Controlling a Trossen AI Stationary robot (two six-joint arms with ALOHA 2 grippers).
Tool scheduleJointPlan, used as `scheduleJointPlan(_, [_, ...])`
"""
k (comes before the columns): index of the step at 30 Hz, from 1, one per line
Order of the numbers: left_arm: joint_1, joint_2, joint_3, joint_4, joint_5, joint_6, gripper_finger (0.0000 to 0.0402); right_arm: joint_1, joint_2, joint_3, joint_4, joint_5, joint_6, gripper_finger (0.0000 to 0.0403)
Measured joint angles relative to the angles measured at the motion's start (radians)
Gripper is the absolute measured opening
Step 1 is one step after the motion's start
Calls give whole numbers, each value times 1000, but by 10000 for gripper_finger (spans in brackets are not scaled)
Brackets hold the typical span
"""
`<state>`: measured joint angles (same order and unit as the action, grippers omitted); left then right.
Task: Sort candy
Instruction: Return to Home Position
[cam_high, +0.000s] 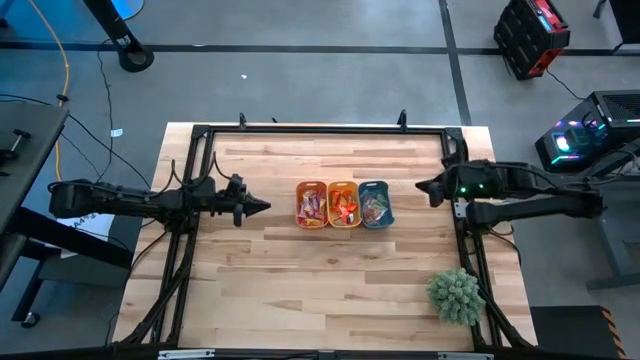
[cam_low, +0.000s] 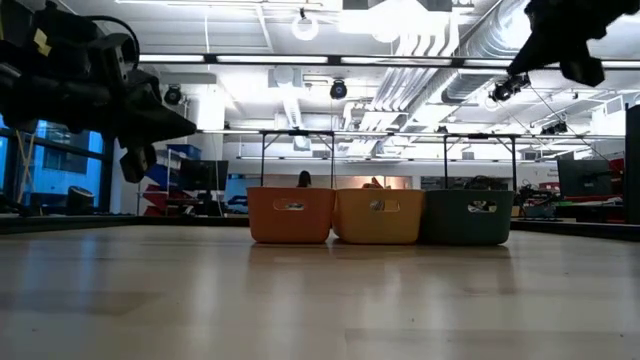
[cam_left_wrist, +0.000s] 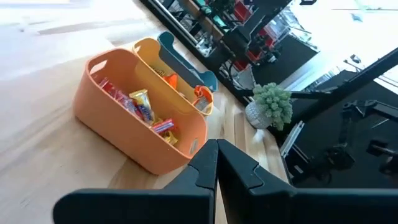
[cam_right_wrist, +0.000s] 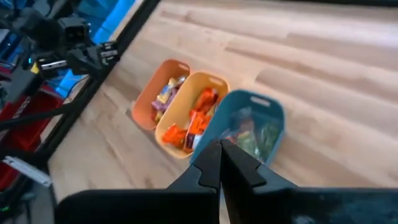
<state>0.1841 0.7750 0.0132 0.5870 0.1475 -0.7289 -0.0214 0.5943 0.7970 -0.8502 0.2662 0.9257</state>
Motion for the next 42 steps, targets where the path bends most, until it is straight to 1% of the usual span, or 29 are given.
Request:
scheduleJointPlan(3, [-1,0,0,2,-2,-27,0,28,-37,-88,96,54,-50,0])
scheduleJointPlan(6, [-1,0,0,1,-3,-36,0,19,-74,-220,314,30,-161,0])
scheduleJointPlan(11, [-1,-1,0,-1,-3,-36,0,-46,-129,-428,735,-147,-346,0])
scheduleJointPlan(16, [-1,-37,1,-17,-3,-37,0,-91,-165,-590,1148,-296,-528,0])
scheduleJointPlan(19, [-1,-77,1,-27,-3,-36,0,-103,-179,-687,1309,-362,-535,0])
scheduleJointPlan(22, [-1,-134,0,-72,-4,-36,0,-101,-192,-770,1394,-410,-478,0])
scheduleJointPlan(23, [-1,-156,0,-84,-4,-36,0,-100,-197,-786,1402,-424,-470,0])
scheduleJointPlan(25, [-1,-207,1,-133,-4,-37,0,-101,-199,-782,1348,-446,-498,0])
scheduleJointPlan(28, [-1,-303,1,-252,-6,-37,0,-101,-196,-778,1256,-427,-627,0])
scheduleJointPlan(31, [-1,-395,1,-435,-6,-36,0,-101,-195,-778,1149,-387,-717,0])
scheduleJointPlan(33, [-1,-454,1,-577,-11,-37,0,-101,-195,-778,1081,-376,-729,0])
scheduleJointPlan(35, [-2,-482,0,-554,-54,-28,0,-101,-196,-778,1017,-377,-717,0])
scheduleJointPlan(39, [3,-550,0,-582,-129,-27,0,-101,-196,-779,910,-380,-674,0])
scheduleJointPlan(42, [8,-592,0,-585,-147,-27,0,-98,-196,-779,857,-374,-654,0])
